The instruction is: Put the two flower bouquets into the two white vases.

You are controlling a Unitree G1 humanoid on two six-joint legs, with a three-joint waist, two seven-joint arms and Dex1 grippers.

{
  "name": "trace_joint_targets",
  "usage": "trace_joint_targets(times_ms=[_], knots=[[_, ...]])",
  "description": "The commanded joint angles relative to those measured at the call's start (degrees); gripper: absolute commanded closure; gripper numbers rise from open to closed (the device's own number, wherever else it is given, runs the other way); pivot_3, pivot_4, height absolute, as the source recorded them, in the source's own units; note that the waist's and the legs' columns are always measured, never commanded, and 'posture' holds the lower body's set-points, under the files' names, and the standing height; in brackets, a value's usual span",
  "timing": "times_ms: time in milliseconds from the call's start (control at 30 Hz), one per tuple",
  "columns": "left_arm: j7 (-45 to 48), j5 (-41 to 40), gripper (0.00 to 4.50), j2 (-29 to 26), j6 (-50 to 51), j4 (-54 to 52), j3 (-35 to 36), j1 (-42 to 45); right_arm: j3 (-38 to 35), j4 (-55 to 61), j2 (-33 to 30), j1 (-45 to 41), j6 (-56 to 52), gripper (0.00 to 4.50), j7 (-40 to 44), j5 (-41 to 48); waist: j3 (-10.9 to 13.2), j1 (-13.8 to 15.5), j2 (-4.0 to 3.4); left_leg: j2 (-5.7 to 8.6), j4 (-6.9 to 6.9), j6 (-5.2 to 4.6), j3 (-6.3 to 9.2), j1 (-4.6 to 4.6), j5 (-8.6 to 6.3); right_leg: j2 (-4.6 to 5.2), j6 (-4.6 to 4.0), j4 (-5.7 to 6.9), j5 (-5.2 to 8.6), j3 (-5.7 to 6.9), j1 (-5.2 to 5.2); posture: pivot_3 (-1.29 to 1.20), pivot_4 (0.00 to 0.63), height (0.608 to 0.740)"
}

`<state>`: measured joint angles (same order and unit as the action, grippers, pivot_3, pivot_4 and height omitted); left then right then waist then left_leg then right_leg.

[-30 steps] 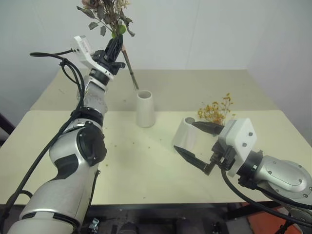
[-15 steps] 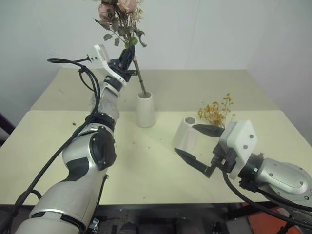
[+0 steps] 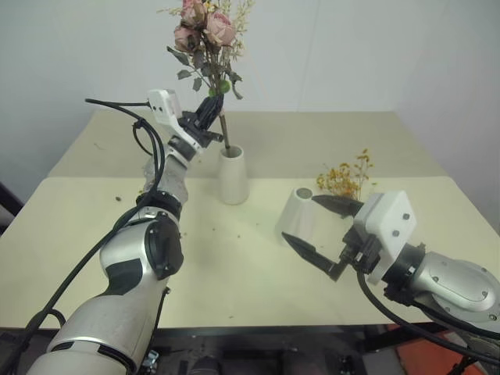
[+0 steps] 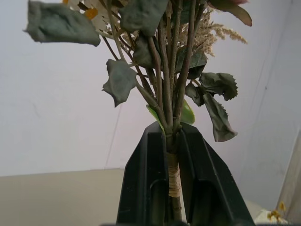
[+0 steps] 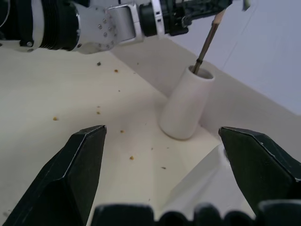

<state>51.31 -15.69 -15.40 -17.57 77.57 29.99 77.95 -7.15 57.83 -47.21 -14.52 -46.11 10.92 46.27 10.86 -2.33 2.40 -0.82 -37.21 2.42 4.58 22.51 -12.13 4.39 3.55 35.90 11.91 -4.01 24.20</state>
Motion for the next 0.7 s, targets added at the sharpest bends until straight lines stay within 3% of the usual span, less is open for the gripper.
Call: trace_joint_targets(times_ms=[33,500,700], knots=[[0.69,1.55,4.39,-0.88,-2.32,-1.4,-1.77,0.22,0.01,-0.32,1.1,-2.04,1.34,0.0,-1.53,-3.62,0.0,0.05,0.0,0.0,0.0,0.0,0.0,0.0,0.0,0.0,0.0,0.0,0.0,0.0,0.0,0.0,0.15,0.74],[3.51,3.51,4.39,-2.75,-1.86,-1.23,-4.65,-1.98,0.19,-0.12,3.22,-2.35,1.0,0.0,-0.16,-6.99,0.0,-0.04,0.0,-0.01,0.0,0.0,0.0,0.0,0.0,0.0,-0.01,0.01,0.0,0.0,0.01,0.0,0.15,0.74],[4.45,2.02,2.57,-3.11,-0.72,-1.25,-3.25,-2.24,0.08,-0.94,3.52,-2.6,0.97,0.0,0.48,-8.67,0.0,-0.05,0.0,0.0,0.0,0.0,0.0,0.0,0.0,0.0,0.0,0.02,0.0,0.0,0.01,0.0,0.15,0.74]])
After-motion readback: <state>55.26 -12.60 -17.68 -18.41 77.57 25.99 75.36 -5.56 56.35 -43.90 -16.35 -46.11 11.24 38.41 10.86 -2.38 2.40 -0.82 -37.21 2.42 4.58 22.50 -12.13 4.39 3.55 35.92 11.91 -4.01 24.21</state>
